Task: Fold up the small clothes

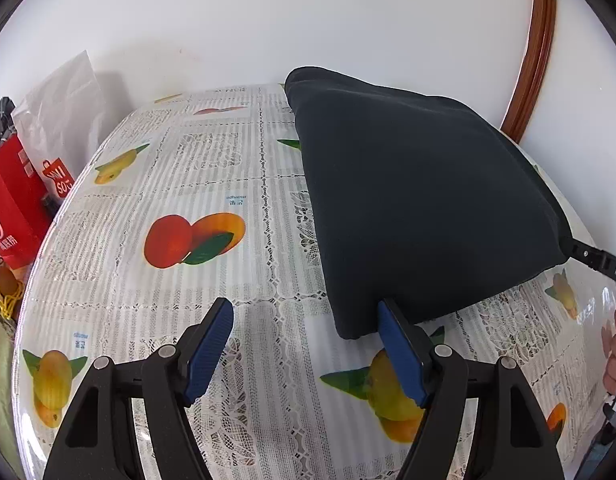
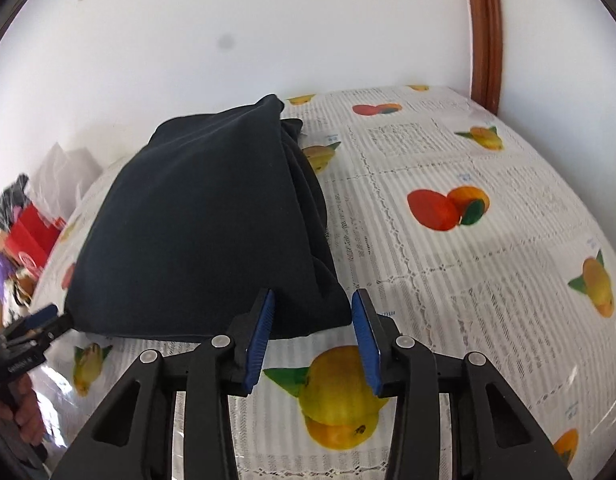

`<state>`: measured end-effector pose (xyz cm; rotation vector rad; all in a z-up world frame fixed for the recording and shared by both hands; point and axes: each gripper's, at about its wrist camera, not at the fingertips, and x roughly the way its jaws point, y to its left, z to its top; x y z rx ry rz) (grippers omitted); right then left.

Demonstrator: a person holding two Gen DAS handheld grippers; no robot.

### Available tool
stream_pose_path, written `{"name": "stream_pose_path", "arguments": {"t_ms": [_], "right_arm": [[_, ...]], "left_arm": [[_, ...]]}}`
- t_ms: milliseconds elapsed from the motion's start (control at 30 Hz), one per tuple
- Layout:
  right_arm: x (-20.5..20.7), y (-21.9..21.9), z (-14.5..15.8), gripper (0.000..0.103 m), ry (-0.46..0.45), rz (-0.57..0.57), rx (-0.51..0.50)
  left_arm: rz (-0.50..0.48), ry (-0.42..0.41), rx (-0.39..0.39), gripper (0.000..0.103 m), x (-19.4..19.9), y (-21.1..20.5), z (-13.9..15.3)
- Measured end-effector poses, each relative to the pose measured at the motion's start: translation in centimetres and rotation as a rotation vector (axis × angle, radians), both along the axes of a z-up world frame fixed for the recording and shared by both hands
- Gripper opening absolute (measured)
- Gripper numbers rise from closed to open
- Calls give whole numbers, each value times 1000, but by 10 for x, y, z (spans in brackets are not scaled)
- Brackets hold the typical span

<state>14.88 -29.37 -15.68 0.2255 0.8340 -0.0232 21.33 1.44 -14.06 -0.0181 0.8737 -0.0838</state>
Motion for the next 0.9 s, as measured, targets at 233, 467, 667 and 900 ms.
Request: {"name": "stream_pose_path", "arguments": {"t_ms": [233, 467, 667, 900], "right_arm": [[-3, 3, 1, 40, 36, -45, 7], [-27, 14, 23, 41, 42, -85, -26], [-68, 35, 65, 55, -33, -60, -59], [-129, 52, 117, 79, -132, -40, -84]], "left_arm": [[-3, 22, 7, 72, -10, 2, 6], [11, -12, 5, 71, -35, 0, 33], [4, -86, -1, 75, -76, -13, 75], [-13, -209, 10, 90, -140, -32, 125]]}}
